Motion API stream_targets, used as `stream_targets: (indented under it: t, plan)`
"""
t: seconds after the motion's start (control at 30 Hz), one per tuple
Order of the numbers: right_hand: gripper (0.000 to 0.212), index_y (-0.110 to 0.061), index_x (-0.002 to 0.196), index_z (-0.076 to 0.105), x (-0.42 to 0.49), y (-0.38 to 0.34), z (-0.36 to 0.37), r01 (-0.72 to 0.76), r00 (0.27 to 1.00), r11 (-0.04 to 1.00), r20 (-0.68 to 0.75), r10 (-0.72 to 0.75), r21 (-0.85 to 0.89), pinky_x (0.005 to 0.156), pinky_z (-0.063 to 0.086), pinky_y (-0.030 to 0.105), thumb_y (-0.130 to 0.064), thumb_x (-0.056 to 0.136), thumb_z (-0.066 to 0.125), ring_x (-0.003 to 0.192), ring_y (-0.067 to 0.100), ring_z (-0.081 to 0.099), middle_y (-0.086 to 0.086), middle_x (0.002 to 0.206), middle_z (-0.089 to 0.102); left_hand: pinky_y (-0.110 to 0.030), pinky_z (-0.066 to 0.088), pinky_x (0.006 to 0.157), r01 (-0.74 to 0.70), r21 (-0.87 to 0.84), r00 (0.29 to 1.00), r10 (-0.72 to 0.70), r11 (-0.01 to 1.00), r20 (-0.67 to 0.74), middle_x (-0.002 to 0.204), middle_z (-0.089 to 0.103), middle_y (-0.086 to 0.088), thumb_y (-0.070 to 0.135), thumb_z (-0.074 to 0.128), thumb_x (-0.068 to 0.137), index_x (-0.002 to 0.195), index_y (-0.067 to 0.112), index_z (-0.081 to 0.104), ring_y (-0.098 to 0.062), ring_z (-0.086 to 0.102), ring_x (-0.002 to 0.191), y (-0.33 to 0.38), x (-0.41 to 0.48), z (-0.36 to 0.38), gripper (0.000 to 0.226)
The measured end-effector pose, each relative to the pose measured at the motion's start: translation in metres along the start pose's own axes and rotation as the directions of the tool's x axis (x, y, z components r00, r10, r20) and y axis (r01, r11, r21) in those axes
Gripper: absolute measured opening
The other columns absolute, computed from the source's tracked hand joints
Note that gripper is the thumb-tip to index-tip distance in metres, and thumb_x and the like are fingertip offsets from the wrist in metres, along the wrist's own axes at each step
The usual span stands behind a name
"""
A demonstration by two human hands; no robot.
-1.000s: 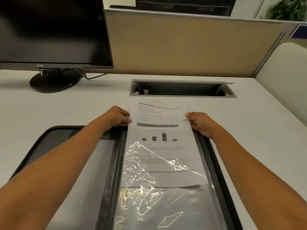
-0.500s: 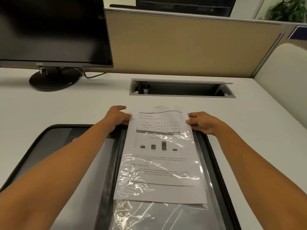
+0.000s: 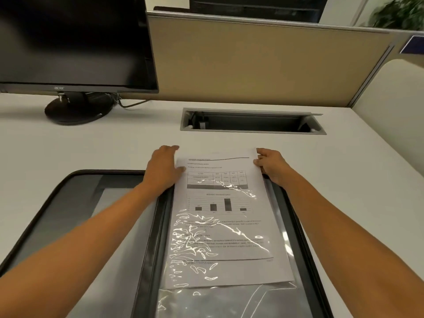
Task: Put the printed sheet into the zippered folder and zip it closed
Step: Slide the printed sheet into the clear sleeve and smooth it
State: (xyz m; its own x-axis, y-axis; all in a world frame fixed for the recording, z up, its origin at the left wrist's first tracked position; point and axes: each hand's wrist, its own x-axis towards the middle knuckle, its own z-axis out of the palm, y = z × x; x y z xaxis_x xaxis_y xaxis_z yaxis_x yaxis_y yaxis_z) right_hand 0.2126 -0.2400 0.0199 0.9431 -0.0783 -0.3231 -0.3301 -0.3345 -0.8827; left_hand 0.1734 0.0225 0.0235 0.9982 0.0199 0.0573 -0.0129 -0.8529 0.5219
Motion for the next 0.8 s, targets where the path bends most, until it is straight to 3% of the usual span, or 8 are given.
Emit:
stream_targets:
  t: [0.07,0.13,0.2,0.3,0.4,0.47,0.67,0.8]
  plan:
    - [0.041,-0.006,0.133,0.041,-0.001,0.000,0.001,0.003,1.000,0.999,-0.008,-0.003,-0.033,0.102,0.043,0.048,-0.005,0.092,0.046,0.116,0.034,0.052,0.015,0.133,0.051,-0.039,0.023,0.111,-0.167,0.067,0.986,0.166,0.984,0.023,0.148,0.032,-0.009,0.038,0.063,0.083,0.141,0.014,0.032,-0.025,0.028,0.136,0.005,-0.021,0.013,0.070]
    - [0.041,-0.005,0.133,0.042,-0.001,0.000,0.000,-0.001,1.000,0.997,0.013,0.002,-0.075,0.103,0.042,0.050,-0.005,0.092,0.047,0.116,0.035,0.051,0.016,0.133,0.050,-0.041,0.007,0.116,-0.275,0.125,0.953,0.253,0.953,0.167,0.156,0.014,-0.004,0.058,0.051,0.082,0.145,0.018,0.020,-0.019,0.009,0.143,0.009,-0.043,0.030,0.081]
    - [0.041,-0.005,0.132,0.043,0.000,0.001,-0.002,-0.002,0.999,0.992,0.040,0.007,-0.128,0.102,0.043,0.049,-0.004,0.091,0.048,0.116,0.036,0.051,0.017,0.132,0.051,-0.045,-0.009,0.114,-0.302,0.176,0.926,0.245,0.937,0.286,0.157,-0.004,-0.001,0.075,0.031,0.076,0.147,0.020,0.003,-0.015,-0.010,0.144,0.010,-0.059,0.044,0.094]
    - [0.046,-0.009,0.132,0.042,0.004,0.000,0.001,0.054,0.999,0.958,0.016,-0.051,-0.281,0.102,0.044,0.044,-0.005,0.088,0.055,0.119,0.035,0.049,0.016,0.134,0.048,-0.050,-0.016,0.111,-0.275,0.254,0.937,0.199,0.927,0.286,0.157,-0.012,0.001,0.087,0.009,0.064,0.147,0.020,-0.006,-0.015,-0.017,0.142,0.011,-0.064,0.057,0.107]
    - [0.050,-0.017,0.135,0.036,0.010,-0.003,0.011,0.187,0.973,0.746,0.018,-0.229,-0.639,0.110,0.028,0.048,-0.018,0.089,0.055,0.133,0.032,0.031,0.010,0.147,0.033,-0.050,-0.017,0.108,-0.268,0.293,0.949,0.199,0.918,0.243,0.157,-0.011,0.000,0.089,-0.010,0.053,0.147,0.020,-0.005,-0.016,-0.015,0.143,0.014,-0.062,0.061,0.117]
    - [0.046,-0.020,0.137,0.034,0.012,-0.008,0.021,0.257,0.951,0.592,0.089,-0.297,-0.764,0.112,0.017,0.053,-0.025,0.093,0.047,0.138,0.029,0.023,0.005,0.151,0.028,-0.050,-0.018,0.108,-0.270,0.301,0.952,0.207,0.915,0.228,0.157,-0.009,0.000,0.089,-0.018,0.047,0.147,0.021,-0.004,-0.016,-0.014,0.143,0.016,-0.062,0.063,0.122]
    - [0.040,-0.015,0.134,0.038,0.010,-0.017,0.057,0.340,0.936,0.459,0.248,-0.249,-0.821,0.112,0.011,0.057,-0.030,0.098,0.029,0.132,0.030,0.034,0.009,0.142,0.042,-0.048,-0.020,0.105,-0.263,0.301,0.958,0.209,0.917,0.198,0.157,-0.008,0.001,0.089,-0.018,0.048,0.147,0.021,-0.003,-0.015,-0.013,0.143,0.016,-0.062,0.065,0.121]
    - [0.036,-0.013,0.129,0.044,0.007,-0.018,0.064,0.332,0.940,0.476,0.243,-0.240,-0.814,0.111,0.015,0.056,-0.026,0.098,0.030,0.127,0.030,0.040,0.010,0.138,0.047,-0.050,-0.021,0.106,-0.247,0.305,0.962,0.193,0.920,0.195,0.157,-0.008,0.001,0.085,0.008,0.068,0.147,0.021,-0.003,-0.016,-0.014,0.143,0.016,-0.062,0.066,0.102]
